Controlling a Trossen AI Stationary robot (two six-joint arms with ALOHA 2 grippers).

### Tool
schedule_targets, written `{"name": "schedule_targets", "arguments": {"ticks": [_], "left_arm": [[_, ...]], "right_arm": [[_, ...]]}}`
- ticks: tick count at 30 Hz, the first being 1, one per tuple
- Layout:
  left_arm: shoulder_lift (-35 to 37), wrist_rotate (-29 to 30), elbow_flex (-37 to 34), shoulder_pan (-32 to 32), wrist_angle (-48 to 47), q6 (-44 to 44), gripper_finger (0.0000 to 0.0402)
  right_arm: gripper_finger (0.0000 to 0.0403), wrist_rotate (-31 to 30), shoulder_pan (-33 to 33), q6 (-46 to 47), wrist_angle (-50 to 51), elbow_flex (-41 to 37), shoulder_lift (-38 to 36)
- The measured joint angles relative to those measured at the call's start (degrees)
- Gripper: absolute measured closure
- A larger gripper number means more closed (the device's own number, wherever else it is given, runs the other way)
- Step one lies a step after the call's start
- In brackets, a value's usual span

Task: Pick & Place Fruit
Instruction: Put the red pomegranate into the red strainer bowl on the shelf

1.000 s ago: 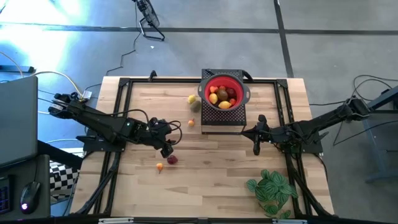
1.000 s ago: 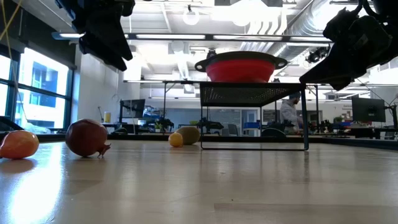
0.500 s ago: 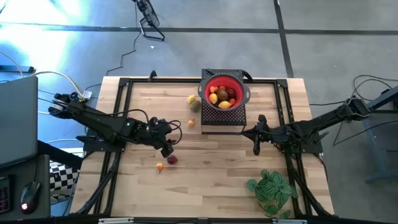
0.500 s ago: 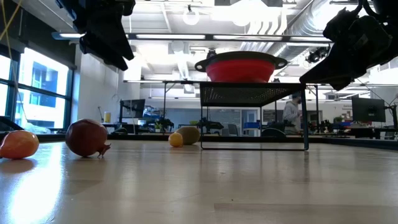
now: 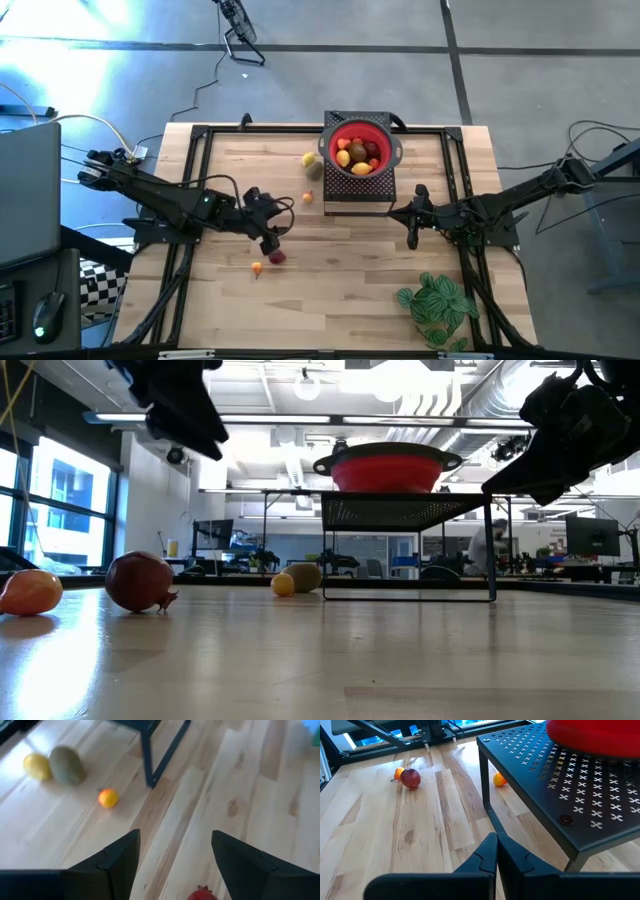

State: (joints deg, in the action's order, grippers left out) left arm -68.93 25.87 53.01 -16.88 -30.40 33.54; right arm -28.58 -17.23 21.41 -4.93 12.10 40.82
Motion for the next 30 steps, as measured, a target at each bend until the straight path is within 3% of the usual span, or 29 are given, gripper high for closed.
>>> {"name": "schedule_targets", "arguments": {"ticks": [6,23,30], "left_arm": [[-0.02,-1.16,0.02,0.0,1.36,-8.07,0.0162],[-0.01,-1.42,0.02,2.61,2.43,-15.0,0.0162],[-0.71,-7.52,0.02,3.81,2.04,-23.29,0.0162]], "right_arm": [[0.0401,0.0,0.0,0.0,0.0,0.0,0.01],[0.0401,0.02,0.0,0.0,0.02,0.0,0.01],[0.0401,0.17,0.02,1.06,0.02,0.0,0.0]]}}
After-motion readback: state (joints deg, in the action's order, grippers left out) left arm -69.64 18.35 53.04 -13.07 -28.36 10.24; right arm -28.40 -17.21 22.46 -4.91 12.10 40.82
